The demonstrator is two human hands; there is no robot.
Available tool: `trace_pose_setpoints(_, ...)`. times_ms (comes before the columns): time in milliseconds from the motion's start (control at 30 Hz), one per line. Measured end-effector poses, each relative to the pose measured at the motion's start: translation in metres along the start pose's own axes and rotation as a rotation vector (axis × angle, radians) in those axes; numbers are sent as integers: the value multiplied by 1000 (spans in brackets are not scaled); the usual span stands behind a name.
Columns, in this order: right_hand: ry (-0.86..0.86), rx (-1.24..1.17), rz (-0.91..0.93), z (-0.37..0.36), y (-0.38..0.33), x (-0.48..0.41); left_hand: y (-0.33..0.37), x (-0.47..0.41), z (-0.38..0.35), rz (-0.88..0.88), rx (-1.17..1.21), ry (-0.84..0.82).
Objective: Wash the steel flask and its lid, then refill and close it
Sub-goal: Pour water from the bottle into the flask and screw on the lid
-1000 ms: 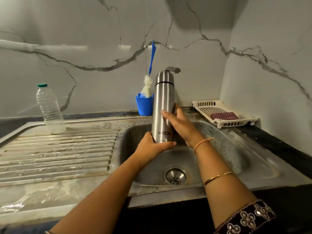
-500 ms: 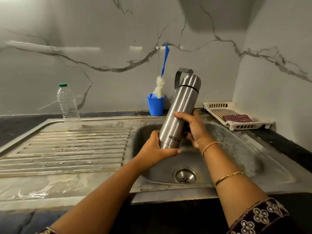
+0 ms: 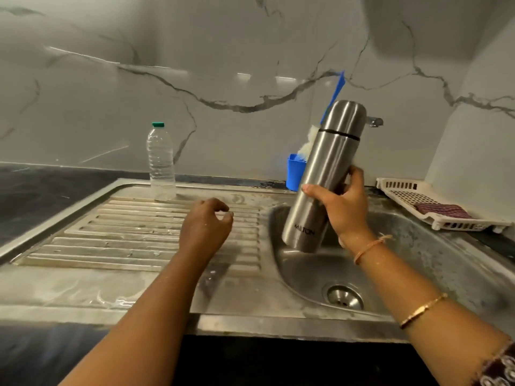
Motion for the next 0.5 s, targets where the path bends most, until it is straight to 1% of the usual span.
trace_pose_setpoints(100, 5, -22, 20, -36, -1, -19, -14, -1, -3, 37, -60, -28)
trace_pose_setpoints(200, -25, 12, 45, -77, 9, -38, -14, 2, -6, 29, -105, -51)
trace_pose_setpoints(367, -55, 159, 72, -140, 43, -62, -11, 8, -18, 3, -177, -89)
trace_pose_setpoints(500, -126, 253, 85, -178, 63, -72, -13, 4, -19, 50, -210, -80)
Point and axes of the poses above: each hand's wrist, its own x-axis away from the middle knuckle, its own z-axis out of the back of the hand, y = z × x, the point moved 5 cm from there along -x, towards the middle knuckle, and after that the axes turned 5 degrees about y, right-handed, at the moved point
